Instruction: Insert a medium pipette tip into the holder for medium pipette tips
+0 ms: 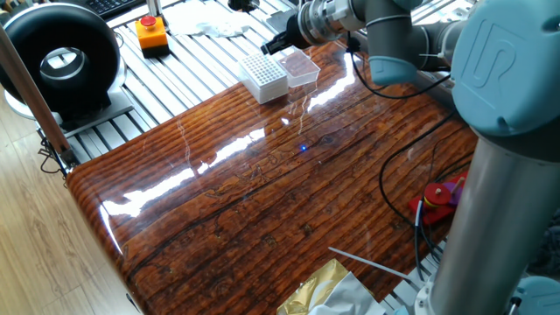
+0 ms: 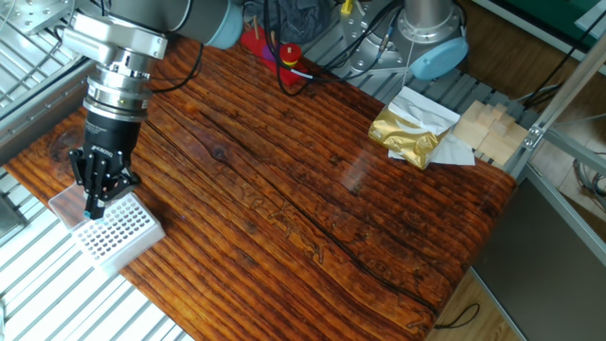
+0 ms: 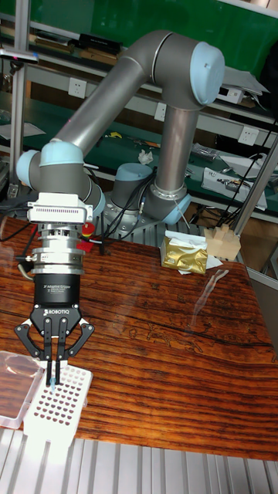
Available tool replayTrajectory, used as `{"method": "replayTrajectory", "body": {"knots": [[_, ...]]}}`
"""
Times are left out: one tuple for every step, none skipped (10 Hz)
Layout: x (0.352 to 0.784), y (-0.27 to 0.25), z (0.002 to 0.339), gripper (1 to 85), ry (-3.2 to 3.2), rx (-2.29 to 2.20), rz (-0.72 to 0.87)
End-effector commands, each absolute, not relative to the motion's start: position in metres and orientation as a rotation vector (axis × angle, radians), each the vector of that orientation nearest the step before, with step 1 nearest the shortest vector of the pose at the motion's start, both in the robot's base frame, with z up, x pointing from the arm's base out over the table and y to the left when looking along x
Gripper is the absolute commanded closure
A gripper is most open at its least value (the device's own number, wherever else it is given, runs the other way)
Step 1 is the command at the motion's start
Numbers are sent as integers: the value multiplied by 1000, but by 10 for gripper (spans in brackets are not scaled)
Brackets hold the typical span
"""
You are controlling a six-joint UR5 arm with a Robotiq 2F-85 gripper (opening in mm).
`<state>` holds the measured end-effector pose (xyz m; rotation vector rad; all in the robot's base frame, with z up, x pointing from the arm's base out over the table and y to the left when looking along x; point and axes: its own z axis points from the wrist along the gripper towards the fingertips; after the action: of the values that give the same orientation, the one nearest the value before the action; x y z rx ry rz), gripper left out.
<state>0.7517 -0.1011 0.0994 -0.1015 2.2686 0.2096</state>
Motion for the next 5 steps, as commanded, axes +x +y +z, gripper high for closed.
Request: {"method": "replayTrajectory", "body": {"knots": [[753,-104,97,847,2263,-85,219],[754,-104,96,847,2264,-87,216],[754,-104,95,847,2263,-87,218],[753,-105,93,847,2265,-89,217],[752,-106,91,847,2273,-98,209]]}}
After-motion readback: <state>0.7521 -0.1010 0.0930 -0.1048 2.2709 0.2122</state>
